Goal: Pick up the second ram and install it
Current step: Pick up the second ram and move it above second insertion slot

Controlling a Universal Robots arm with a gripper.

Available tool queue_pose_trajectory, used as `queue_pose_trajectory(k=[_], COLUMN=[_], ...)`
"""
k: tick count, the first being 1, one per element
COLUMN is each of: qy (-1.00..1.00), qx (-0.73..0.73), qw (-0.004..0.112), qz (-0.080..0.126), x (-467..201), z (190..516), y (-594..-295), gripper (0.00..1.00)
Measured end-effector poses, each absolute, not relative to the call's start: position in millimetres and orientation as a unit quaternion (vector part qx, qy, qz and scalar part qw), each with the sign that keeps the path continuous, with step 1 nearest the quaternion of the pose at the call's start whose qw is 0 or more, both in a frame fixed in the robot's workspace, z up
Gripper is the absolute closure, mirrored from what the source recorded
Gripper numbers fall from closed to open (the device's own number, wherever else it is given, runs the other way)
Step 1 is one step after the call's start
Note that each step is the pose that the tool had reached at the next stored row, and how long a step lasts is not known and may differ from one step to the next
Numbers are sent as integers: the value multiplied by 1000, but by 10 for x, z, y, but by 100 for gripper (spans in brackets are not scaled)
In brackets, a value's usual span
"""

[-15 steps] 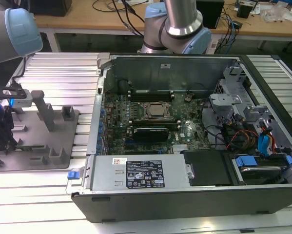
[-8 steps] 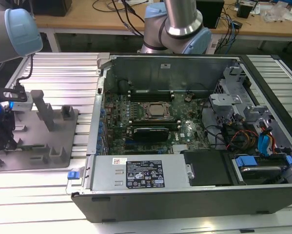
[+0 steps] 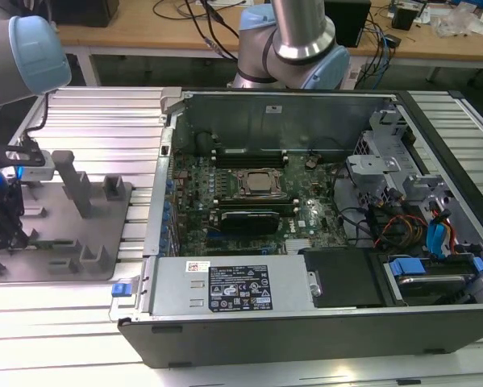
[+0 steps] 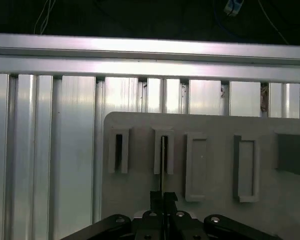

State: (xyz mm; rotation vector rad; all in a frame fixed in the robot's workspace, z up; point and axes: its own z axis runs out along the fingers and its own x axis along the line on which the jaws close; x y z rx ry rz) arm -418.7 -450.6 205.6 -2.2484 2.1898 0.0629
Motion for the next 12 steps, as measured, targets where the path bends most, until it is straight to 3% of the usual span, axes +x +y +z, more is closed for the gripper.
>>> queue_pose_trajectory(k=[12], qy=[697], qx=[-716], qw=[2], qz=[19], x=[-4188], z=[2286], y=[-4505], gripper=[90])
